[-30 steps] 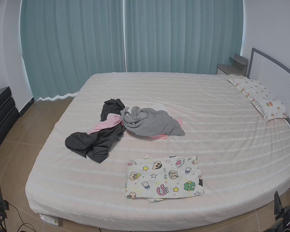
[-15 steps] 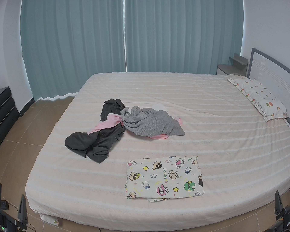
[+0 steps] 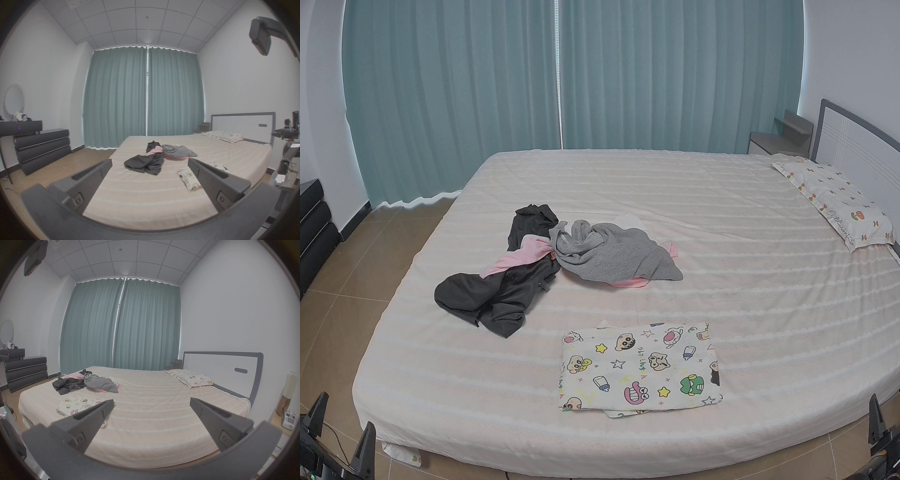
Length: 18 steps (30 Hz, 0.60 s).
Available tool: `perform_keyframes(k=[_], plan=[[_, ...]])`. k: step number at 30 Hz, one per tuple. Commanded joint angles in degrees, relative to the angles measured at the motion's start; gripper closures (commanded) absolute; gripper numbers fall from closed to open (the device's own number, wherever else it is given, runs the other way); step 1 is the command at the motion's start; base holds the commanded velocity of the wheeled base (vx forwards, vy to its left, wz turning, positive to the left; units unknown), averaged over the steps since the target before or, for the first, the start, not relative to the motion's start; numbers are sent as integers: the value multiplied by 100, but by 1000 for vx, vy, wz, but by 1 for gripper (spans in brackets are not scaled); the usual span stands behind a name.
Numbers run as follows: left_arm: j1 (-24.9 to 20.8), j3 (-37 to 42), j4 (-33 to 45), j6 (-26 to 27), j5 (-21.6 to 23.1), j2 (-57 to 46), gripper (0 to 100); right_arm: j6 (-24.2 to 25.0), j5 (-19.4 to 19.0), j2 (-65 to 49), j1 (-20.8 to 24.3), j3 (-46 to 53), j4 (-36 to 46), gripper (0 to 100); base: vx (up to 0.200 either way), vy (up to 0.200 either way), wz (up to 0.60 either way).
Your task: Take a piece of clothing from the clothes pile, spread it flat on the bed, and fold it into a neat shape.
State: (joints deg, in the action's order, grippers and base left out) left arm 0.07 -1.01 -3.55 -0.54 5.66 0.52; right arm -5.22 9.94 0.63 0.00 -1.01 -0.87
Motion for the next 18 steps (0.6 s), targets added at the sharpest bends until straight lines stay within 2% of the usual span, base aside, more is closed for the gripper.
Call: perform_keyframes(k=[1, 7, 11, 13, 15, 17, 18], plan=[[1, 101, 12, -17, 111, -44, 0, -6, -9, -63, 0, 101, -1, 0, 0, 0, 0], [1, 101, 21, 27, 304, -44, 0, -14, -9, -63, 0, 101, -1, 0, 0, 0, 0], [1, 101, 21, -140, 102, -52, 0, -14, -27, -63, 0, 101, -1, 0, 0, 0, 0], [1, 101, 21, -149, -451, -52, 0, -14, -36, -63, 0, 101, -1, 0, 0, 0, 0], [1, 101, 21, -69, -1348, -52, 0, -6, -44, -63, 0, 101, -10, 0, 0, 0, 0], [1, 101, 12, -43, -1655, -52, 0, -6, -44, -63, 0, 101, -10, 0, 0, 0, 0], [1, 101, 12, -52, -1629, -52, 0, 3, -44, -63, 0, 101, -10, 0, 0, 0, 0]])
